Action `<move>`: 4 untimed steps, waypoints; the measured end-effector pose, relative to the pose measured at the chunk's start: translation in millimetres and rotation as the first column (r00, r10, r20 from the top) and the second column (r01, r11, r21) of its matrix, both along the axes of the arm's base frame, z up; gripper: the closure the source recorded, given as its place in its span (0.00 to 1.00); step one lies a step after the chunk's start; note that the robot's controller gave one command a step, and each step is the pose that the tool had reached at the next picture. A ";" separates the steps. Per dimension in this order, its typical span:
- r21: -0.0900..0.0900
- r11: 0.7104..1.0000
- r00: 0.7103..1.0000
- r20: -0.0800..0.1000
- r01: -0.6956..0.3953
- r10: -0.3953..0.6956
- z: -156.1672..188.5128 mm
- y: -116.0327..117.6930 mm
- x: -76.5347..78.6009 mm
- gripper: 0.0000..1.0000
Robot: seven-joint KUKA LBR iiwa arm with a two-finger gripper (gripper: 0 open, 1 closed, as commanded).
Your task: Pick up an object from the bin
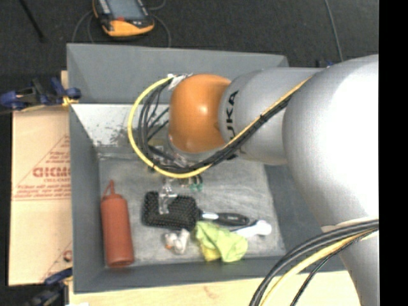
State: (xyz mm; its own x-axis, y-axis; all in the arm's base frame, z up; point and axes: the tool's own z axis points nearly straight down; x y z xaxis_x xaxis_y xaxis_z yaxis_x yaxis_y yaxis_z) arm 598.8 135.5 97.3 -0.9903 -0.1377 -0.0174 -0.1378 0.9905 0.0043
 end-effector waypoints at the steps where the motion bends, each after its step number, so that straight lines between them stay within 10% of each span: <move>1: 0.001 1.000 1.000 0.001 0.006 -0.006 -0.3 -0.1 -0.7 0.00; 2: -0.005 0.982 0.982 -0.014 0.188 -0.188 18.9 9.7 2.1 0.00; 3: 0.007 0.999 0.999 -0.004 0.050 -0.050 -17.5 -2.5 -28.4 1.00; 4: 0.007 0.999 0.999 -0.004 0.050 -0.050 -17.5 -2.5 -28.4 1.00</move>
Offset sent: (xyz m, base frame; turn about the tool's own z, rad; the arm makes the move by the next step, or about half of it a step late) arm 0.0049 0.0190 0.0313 0.2252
